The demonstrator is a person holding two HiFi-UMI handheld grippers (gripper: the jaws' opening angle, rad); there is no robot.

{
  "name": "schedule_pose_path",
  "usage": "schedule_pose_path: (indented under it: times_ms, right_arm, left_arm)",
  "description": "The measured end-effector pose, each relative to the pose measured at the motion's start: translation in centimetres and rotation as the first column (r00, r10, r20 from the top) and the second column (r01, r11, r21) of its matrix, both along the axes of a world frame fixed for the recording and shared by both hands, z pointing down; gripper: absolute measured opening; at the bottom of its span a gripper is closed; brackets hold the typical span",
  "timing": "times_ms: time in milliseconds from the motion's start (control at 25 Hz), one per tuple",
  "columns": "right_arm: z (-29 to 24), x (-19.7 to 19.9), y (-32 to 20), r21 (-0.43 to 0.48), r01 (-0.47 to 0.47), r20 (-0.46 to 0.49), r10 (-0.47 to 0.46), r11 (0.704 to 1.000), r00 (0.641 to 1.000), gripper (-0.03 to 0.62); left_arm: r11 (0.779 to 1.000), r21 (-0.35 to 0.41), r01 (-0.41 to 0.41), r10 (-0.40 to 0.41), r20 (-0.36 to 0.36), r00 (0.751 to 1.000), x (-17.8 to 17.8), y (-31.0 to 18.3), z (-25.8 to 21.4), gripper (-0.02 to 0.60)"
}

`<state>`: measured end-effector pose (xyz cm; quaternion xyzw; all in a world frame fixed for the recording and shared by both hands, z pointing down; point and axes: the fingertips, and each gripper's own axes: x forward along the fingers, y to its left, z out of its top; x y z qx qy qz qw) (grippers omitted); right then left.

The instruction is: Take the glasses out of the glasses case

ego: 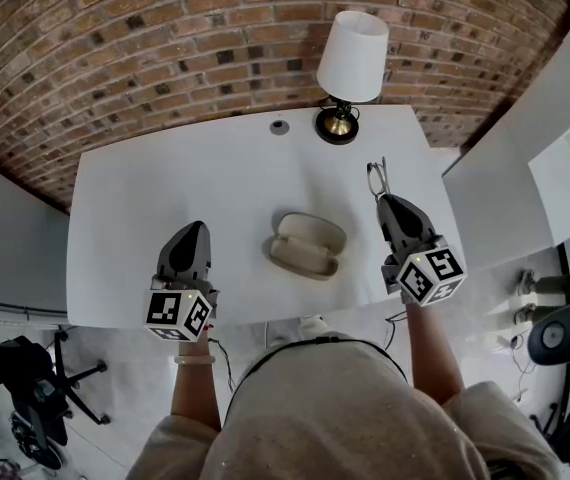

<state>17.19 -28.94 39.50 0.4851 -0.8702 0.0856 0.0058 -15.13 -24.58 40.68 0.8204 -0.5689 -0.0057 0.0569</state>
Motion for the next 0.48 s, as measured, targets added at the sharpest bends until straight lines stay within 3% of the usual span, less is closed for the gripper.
schedule_pose_path:
  times_ms: [480]
  right_arm:
    - [0.79, 0.41, 0.34, -0.017, 0.003, 0.020, -0.003, 1.000, 1.000, 0.020]
  left_arm:
    - [1.000, -0.015, -0.002, 0.002, 0.007, 1.000, 0.41, 0.18, 0.41, 0.006]
